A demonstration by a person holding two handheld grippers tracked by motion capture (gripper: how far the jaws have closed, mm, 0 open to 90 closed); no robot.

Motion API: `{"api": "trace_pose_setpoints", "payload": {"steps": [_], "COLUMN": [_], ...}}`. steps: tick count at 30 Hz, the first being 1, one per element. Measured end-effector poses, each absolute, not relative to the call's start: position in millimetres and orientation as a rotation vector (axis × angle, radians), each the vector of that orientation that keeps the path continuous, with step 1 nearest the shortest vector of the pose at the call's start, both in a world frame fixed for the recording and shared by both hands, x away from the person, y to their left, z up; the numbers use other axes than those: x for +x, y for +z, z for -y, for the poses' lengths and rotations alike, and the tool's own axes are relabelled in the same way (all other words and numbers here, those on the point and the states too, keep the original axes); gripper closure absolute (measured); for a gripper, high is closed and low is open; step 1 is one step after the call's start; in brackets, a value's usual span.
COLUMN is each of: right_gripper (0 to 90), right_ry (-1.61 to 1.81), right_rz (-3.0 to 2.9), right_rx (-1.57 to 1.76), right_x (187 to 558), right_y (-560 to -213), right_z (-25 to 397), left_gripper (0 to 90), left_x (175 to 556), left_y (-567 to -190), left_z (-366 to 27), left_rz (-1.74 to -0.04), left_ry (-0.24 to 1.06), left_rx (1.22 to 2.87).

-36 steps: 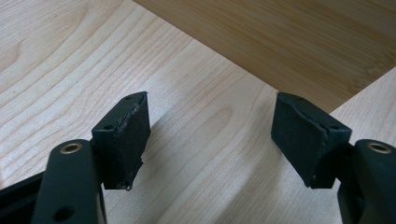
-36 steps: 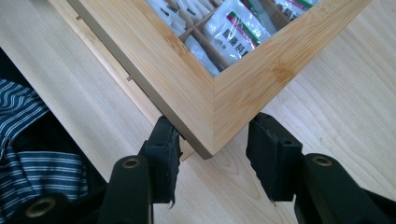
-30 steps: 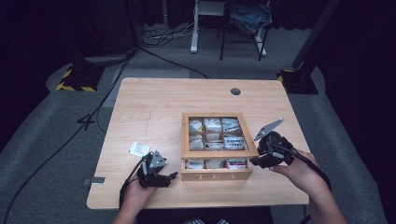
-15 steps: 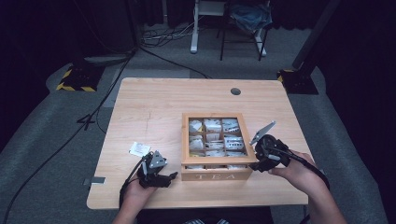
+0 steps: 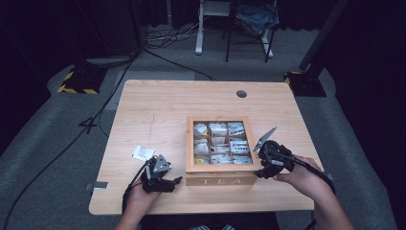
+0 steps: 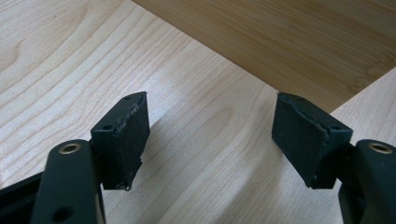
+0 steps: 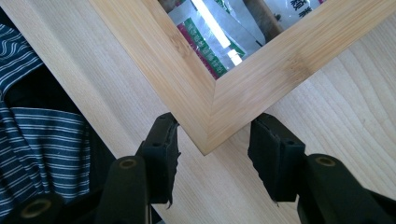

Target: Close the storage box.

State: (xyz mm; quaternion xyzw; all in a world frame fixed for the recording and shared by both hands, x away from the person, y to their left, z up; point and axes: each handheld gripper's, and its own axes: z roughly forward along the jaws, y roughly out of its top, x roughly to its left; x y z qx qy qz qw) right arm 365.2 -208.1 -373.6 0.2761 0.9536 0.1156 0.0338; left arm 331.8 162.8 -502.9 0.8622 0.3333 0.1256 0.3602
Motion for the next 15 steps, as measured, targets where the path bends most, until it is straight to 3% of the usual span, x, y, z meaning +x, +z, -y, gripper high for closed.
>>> {"api": "trace_pose_setpoints", "payload": {"steps": [15], "right_gripper": [46.3], "right_ry": [0.403], "right_rz": [-2.921], "right_rx": [0.856], "right_x": [363.8], "right_y": [-372.1], "right_z": [209.0], "left_gripper": [28.3], "left_x": [332.1], "left_y": [-502.9], "left_z": [-162.8], "left_rz": [-0.858], "left_ry": [0.325], "left_rx": [2.224]}}
